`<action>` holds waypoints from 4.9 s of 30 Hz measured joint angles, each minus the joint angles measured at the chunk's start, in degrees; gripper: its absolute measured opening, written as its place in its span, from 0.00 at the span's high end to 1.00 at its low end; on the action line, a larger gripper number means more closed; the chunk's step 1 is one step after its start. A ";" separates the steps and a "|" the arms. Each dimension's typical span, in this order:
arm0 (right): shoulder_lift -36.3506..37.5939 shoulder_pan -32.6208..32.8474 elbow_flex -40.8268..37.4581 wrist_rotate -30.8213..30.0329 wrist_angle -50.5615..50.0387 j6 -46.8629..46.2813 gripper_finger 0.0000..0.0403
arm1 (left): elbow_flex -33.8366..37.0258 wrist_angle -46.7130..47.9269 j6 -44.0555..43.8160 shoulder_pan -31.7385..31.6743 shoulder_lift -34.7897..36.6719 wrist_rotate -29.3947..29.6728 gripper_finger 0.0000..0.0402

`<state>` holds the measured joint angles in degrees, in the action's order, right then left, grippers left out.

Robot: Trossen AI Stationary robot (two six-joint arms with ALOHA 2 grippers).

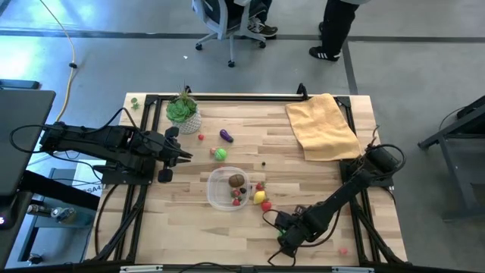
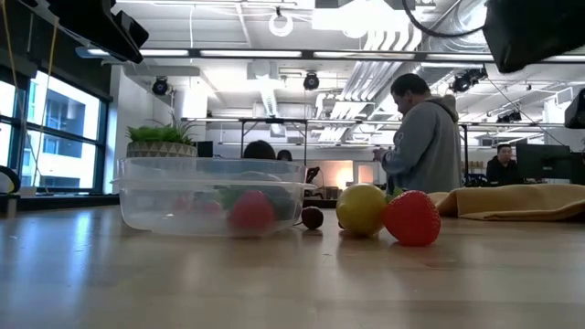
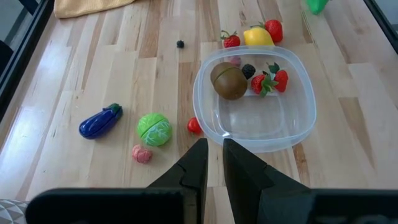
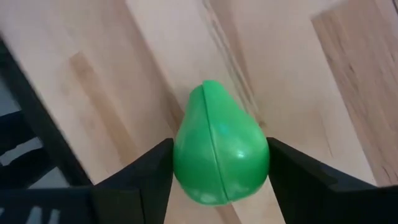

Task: Pick and placing Produce into tupperware
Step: Put the green pear into the transparent bin, then put the pink peach into the transparent bin

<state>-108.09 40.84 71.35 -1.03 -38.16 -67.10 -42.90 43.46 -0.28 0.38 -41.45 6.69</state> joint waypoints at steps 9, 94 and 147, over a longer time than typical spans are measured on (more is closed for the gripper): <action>2.51 0.02 6.67 -6.53 -2.18 6.04 0.47 | 0.01 -0.02 0.01 0.00 0.00 0.01 0.90; -18.38 -34.07 25.99 5.67 10.64 52.60 0.34 | -0.01 -0.01 0.01 0.00 0.00 -0.01 0.90; 18.73 14.99 5.63 0.90 -28.37 -51.20 0.36 | -0.01 0.00 0.00 0.00 0.00 -0.01 0.90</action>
<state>-89.36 55.83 76.98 -0.13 -66.54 -118.29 -42.92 43.46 -0.28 0.38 -41.45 6.68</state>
